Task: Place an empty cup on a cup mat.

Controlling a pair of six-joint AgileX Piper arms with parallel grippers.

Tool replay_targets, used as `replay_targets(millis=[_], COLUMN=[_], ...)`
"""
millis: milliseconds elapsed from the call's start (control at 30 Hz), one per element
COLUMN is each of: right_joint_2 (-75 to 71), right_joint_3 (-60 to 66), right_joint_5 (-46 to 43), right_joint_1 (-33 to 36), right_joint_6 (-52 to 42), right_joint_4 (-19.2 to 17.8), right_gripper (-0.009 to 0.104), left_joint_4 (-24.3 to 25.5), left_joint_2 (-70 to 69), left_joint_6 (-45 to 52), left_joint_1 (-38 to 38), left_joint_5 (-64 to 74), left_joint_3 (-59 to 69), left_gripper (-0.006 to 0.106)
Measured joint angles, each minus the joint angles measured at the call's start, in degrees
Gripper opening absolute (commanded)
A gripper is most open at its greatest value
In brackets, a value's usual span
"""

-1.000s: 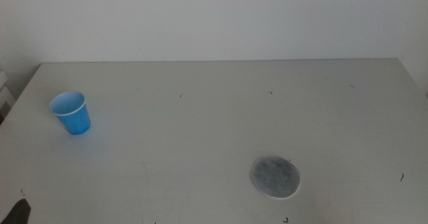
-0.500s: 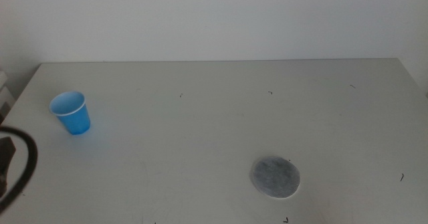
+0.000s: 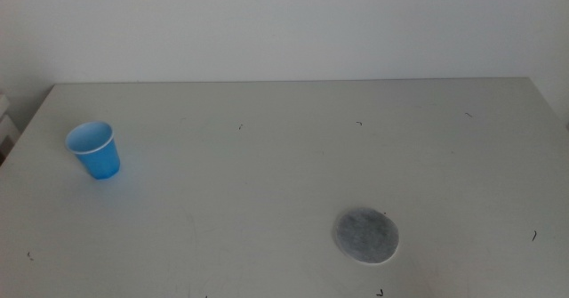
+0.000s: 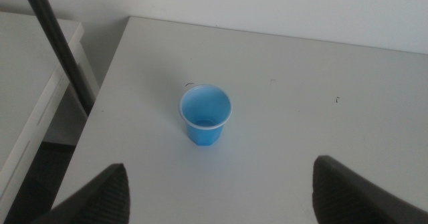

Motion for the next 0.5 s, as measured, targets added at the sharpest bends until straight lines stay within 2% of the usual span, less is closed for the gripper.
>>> replay_targets(millis=[233, 500], right_joint_2=[0.0, 0.0], right_joint_3=[0.0, 0.0], right_joint_5=[0.0, 0.0], right_joint_1=[0.0, 0.0], right_joint_6=[0.0, 0.0], right_joint_4=[0.0, 0.0], right_gripper=[0.094, 0.094], left_joint_4=[-0.1, -0.2], left_joint_2=[7.0, 13.8], left_joint_6=[0.0, 0.0], left_joint_1=[0.0, 0.0], left_joint_5=[7.6, 9.4], left_joint_3=[-10.8, -17.1], left_gripper=[0.105, 0.105])
